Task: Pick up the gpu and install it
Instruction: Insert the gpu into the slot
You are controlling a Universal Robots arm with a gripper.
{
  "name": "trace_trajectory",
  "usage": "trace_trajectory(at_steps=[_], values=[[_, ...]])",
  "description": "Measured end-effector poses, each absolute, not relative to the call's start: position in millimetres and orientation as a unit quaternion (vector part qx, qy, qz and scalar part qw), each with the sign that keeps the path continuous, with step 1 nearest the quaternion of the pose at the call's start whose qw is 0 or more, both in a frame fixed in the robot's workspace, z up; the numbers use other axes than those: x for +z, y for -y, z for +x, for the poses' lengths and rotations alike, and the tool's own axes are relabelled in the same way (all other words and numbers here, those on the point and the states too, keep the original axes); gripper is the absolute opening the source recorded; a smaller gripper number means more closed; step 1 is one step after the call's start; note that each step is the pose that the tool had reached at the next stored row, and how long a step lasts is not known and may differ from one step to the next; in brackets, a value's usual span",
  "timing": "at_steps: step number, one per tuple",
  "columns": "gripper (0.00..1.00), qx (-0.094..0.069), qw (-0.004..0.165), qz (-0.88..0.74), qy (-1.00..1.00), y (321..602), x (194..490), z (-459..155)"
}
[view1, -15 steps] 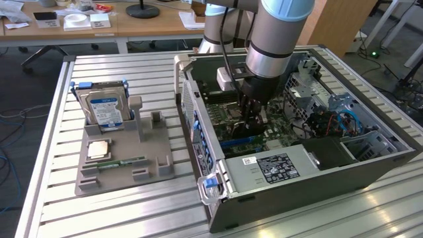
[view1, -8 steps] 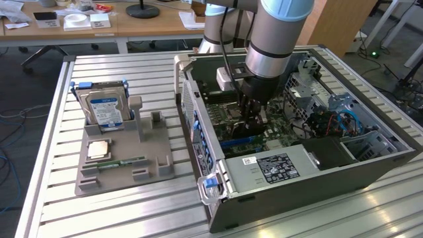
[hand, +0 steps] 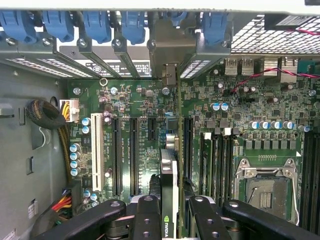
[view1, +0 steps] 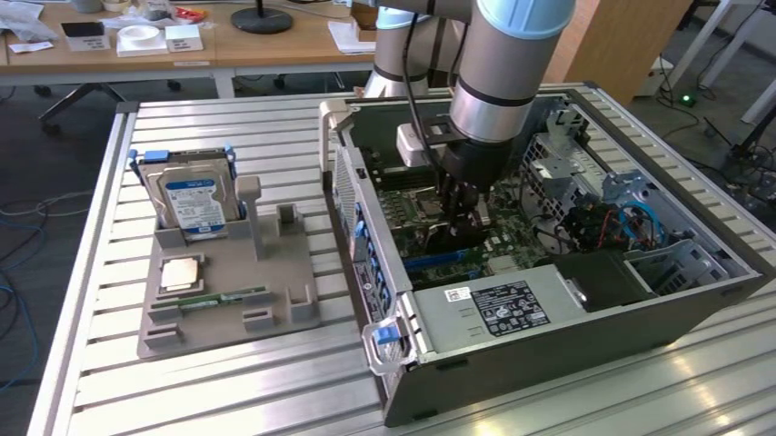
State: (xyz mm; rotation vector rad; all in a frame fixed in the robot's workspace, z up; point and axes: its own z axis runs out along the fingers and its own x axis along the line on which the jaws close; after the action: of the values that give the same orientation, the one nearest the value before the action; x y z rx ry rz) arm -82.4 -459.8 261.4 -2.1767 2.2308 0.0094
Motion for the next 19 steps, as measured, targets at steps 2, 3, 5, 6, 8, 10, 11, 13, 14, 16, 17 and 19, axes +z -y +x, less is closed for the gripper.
trace_trajectory(at_steps=[2,3,5,6,8,10,11,13,14,16,17,19], values=[[0.27,0.003,0.013,-0.698,-0.716,459.8,261.3,-82.4],[0.27,0.003,0.013,-0.698,-0.716,459.8,261.3,-82.4],[0.27,0.002,0.013,-0.698,-0.716,459.8,261.4,-82.6],[0.27,0.002,0.014,-0.698,-0.716,459.8,261.4,-82.6],[0.27,0.002,0.014,-0.698,-0.716,459.8,261.4,-82.6],[0.27,0.002,0.014,-0.698,-0.716,459.8,261.4,-82.6],[0.27,0.002,0.014,-0.698,-0.716,459.8,261.3,-82.7],[0.27,0.002,0.014,-0.698,-0.716,459.8,261.3,-83.4],[0.27,0.002,0.014,-0.698,-0.716,459.8,261.3,-83.3],[0.27,0.002,0.014,-0.698,-0.716,459.8,260.8,-83.3],[0.27,0.002,0.014,-0.698,-0.716,459.9,260.0,-83.3],[0.27,0.002,0.014,-0.698,-0.716,459.9,258.9,-83.2]])
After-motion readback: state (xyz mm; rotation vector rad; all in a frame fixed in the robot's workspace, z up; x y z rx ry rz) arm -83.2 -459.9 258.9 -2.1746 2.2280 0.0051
